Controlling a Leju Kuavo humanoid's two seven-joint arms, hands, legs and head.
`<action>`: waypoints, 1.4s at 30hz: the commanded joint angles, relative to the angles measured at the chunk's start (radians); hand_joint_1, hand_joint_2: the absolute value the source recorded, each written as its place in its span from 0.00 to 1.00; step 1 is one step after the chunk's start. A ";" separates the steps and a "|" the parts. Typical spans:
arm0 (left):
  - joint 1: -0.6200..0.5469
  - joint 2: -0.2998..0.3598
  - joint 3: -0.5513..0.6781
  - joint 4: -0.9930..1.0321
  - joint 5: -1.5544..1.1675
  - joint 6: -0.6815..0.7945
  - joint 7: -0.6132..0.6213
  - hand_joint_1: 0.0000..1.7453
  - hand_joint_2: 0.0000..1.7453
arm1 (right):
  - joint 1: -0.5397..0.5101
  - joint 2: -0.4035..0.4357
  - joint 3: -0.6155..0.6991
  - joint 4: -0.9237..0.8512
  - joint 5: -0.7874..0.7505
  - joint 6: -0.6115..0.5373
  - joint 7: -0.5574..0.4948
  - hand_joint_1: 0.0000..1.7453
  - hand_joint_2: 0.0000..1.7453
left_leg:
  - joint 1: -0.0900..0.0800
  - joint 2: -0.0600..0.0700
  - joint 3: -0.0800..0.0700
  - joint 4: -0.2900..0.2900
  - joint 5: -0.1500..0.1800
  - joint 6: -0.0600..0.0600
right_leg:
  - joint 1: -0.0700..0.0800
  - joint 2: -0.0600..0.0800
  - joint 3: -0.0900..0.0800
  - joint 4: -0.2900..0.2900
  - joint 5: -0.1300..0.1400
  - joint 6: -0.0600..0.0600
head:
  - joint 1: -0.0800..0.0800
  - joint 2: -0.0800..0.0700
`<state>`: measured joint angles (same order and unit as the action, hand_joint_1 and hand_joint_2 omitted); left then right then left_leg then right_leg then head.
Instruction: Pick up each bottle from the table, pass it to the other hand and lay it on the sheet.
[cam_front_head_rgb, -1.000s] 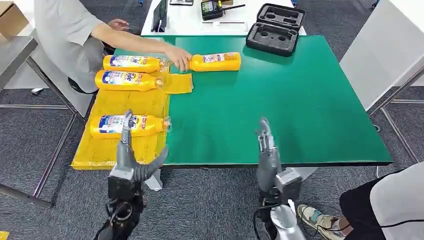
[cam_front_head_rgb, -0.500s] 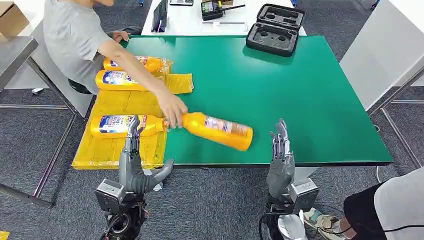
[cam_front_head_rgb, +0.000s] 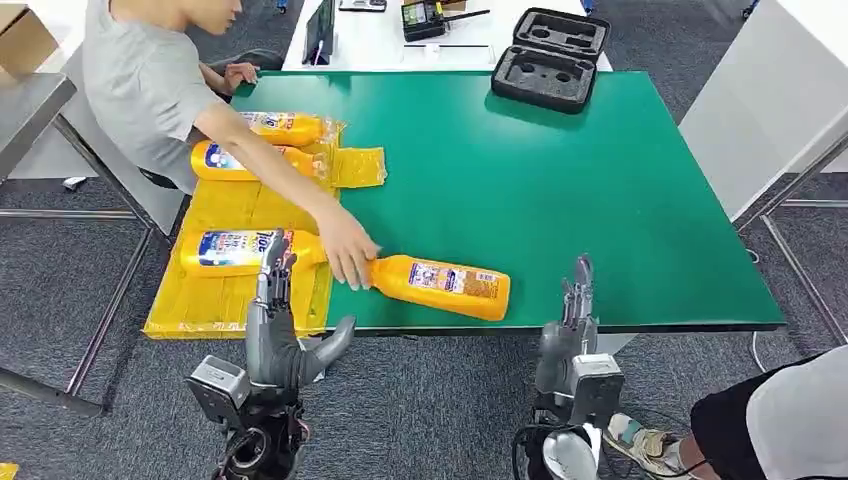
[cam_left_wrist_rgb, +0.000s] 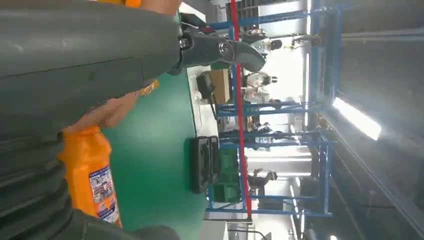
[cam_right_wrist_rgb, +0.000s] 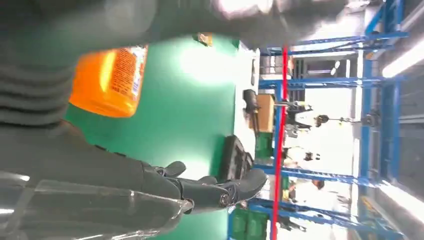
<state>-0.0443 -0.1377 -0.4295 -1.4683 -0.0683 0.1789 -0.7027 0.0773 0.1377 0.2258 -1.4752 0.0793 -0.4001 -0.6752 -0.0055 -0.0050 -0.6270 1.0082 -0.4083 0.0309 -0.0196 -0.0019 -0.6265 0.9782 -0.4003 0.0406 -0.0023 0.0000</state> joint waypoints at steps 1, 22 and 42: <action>-0.023 -0.010 -0.014 0.088 -0.009 0.002 0.005 0.00 1.00 | -0.078 -0.070 -0.013 0.100 0.000 0.065 0.031 0.00 1.00 | 0.000 0.001 0.004 -0.001 -0.001 -0.001 | 0.001 0.000 0.004 -0.002 0.000 -0.001 | 0.000 0.000; -0.116 -0.022 -0.079 0.141 0.032 0.005 0.005 0.00 1.00 | -0.520 -0.176 -0.009 0.639 0.418 0.088 0.079 0.00 1.00 | 0.001 0.001 0.005 -0.001 0.000 -0.001 | 0.001 0.001 0.006 -0.002 0.001 -0.001 | 0.000 0.000; -0.159 -0.025 -0.099 0.137 -0.006 0.060 0.005 0.00 1.00 | -0.724 -0.106 0.035 0.999 0.419 0.310 0.012 0.00 1.00 | 0.001 0.001 0.003 0.000 0.000 0.000 | 0.001 0.001 0.003 0.000 0.001 0.000 | 0.000 0.000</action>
<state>-0.1590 -0.1865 -0.4894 -1.3806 -0.0648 0.2224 -0.7019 -0.5513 -0.0080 0.2239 -0.6486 0.5058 -0.1313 -0.6473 -0.0057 -0.0049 -0.6272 1.0088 -0.4066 0.0323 -0.0197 -0.0021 -0.6260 0.9788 -0.3985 0.0414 -0.0026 0.0000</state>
